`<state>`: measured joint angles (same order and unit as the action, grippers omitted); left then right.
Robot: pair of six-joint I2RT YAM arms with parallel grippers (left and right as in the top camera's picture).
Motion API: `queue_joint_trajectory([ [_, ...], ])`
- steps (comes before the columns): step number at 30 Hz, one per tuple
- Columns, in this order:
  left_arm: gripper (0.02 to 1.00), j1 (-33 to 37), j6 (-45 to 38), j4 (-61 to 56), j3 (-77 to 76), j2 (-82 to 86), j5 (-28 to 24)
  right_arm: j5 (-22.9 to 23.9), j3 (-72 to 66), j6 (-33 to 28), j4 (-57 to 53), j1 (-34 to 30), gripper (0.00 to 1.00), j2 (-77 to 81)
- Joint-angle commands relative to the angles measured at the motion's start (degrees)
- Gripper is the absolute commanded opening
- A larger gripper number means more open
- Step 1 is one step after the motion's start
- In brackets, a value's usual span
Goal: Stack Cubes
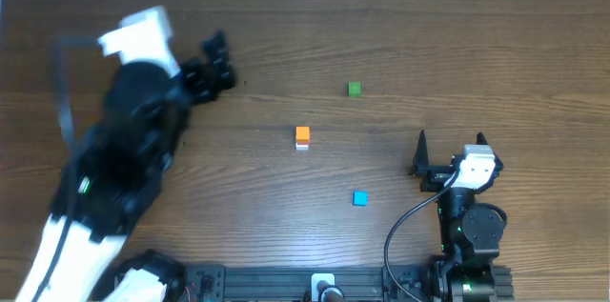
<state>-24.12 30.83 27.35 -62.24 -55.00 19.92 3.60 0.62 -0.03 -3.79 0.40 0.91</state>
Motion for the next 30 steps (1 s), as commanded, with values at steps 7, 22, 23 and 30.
queue_joint_trajectory([
  [7,0.996,15.3,-16.6,-13.7,29.9,25.8,-11.4,0.7,-0.3,0.0,-0.1,-0.4,0.991,-0.3],
  [22,0.993,19.5,-24.6,-31.6,53.5,43.1,-19.5,0.7,-0.3,0.0,-0.1,-0.4,0.993,-0.3],
  [23,0.991,19.5,-24.6,-31.5,54.1,43.9,-19.5,0.7,-0.3,0.0,-0.1,-0.4,0.993,-0.3],
  [30,0.998,19.5,-24.7,-31.3,58.5,51.7,-19.5,0.7,-0.3,0.0,-0.1,-0.4,0.991,-0.3],
])
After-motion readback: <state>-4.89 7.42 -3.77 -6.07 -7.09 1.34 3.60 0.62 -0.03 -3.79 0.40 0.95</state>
